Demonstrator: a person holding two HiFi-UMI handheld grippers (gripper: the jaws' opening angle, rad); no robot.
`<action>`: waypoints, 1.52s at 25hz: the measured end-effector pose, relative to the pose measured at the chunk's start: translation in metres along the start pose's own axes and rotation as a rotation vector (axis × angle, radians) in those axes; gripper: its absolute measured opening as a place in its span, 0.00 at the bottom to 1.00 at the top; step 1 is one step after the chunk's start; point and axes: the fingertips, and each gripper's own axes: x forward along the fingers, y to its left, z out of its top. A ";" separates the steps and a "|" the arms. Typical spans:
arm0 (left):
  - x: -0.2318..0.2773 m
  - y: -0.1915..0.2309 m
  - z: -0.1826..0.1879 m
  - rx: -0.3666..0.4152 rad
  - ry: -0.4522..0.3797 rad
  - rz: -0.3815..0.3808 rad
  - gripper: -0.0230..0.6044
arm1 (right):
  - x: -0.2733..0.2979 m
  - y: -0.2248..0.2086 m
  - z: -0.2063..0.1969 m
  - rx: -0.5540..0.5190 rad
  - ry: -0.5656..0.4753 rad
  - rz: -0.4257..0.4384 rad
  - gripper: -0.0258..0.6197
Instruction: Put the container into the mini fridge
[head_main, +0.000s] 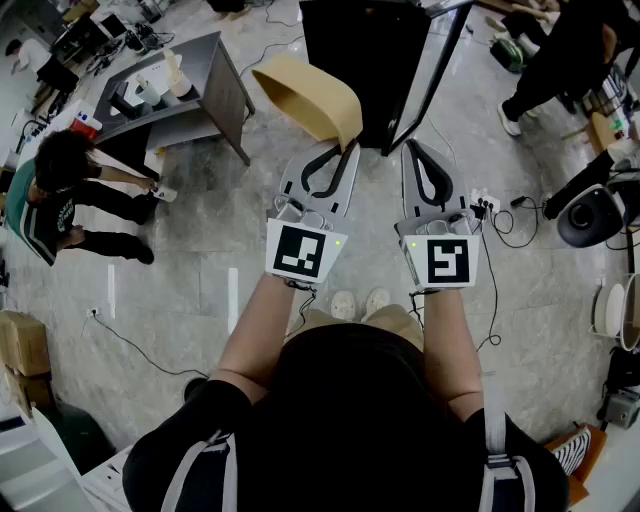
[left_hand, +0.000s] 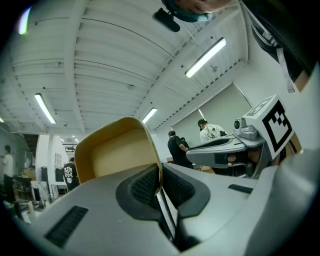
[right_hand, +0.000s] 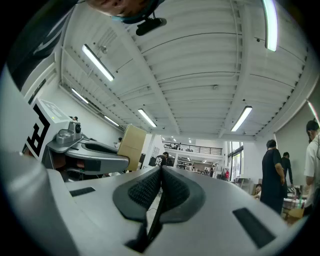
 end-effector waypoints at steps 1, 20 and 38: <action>0.000 -0.001 -0.001 0.005 0.001 -0.002 0.09 | 0.000 0.000 -0.001 0.000 0.001 0.000 0.10; -0.007 -0.006 0.005 0.019 -0.001 -0.011 0.09 | -0.012 0.002 -0.001 -0.011 0.004 -0.011 0.10; -0.029 0.007 0.002 0.027 -0.006 -0.009 0.09 | -0.008 0.029 0.005 -0.021 0.001 0.021 0.10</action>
